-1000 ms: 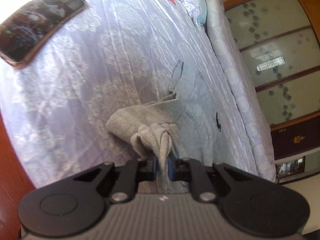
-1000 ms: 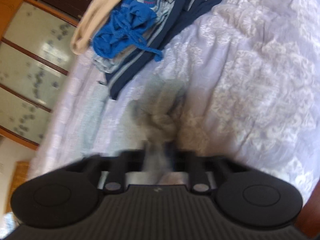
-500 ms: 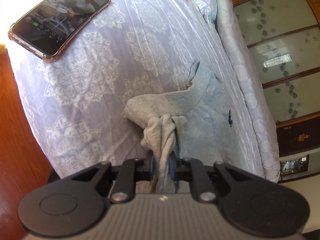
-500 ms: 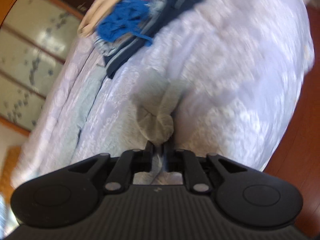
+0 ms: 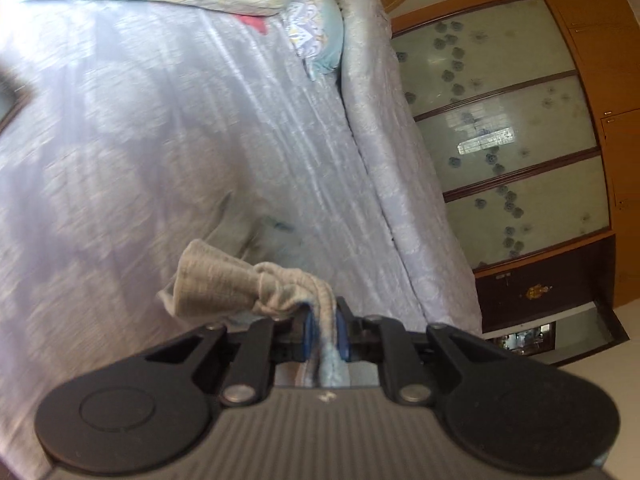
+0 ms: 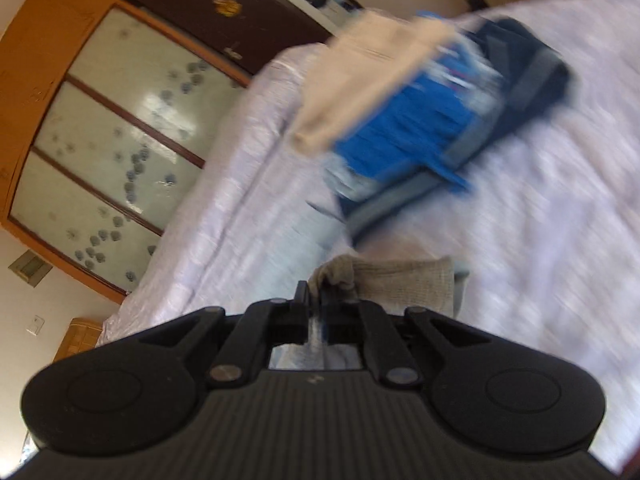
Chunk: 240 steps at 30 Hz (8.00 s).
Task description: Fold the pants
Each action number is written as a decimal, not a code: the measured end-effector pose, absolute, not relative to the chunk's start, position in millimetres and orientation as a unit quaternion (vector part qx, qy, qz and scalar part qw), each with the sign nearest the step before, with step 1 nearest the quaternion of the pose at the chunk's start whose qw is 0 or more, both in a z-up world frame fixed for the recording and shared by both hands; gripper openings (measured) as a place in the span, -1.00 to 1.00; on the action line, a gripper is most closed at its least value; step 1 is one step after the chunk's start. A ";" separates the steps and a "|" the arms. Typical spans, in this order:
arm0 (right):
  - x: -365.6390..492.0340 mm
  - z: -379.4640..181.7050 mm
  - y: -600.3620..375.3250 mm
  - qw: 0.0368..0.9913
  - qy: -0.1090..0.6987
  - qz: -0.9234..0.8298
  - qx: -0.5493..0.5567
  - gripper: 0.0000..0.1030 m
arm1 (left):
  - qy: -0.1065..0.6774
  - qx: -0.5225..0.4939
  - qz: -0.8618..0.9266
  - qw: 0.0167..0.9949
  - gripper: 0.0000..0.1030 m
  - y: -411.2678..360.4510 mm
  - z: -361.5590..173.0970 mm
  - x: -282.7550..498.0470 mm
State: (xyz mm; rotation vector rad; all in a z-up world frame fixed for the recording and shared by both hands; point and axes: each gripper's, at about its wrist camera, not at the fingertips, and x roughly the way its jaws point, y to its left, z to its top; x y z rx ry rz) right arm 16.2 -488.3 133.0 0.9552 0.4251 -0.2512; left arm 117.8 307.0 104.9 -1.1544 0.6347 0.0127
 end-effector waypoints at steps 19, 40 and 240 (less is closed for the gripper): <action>320.1 72.9 -492.8 0.866 0.284 -0.185 0.369 -0.60 | 0.377 -0.536 0.081 0.751 -0.46 286.1 13.2 336.5; 303.0 32.4 -458.3 0.884 0.319 -0.151 0.308 -0.61 | 0.346 -0.475 0.085 0.805 -0.17 314.6 30.4 290.8; 105.5 44.5 -436.0 0.907 0.343 -0.130 0.206 -0.81 | 0.431 -0.429 -0.013 0.794 -0.35 193.0 15.0 161.7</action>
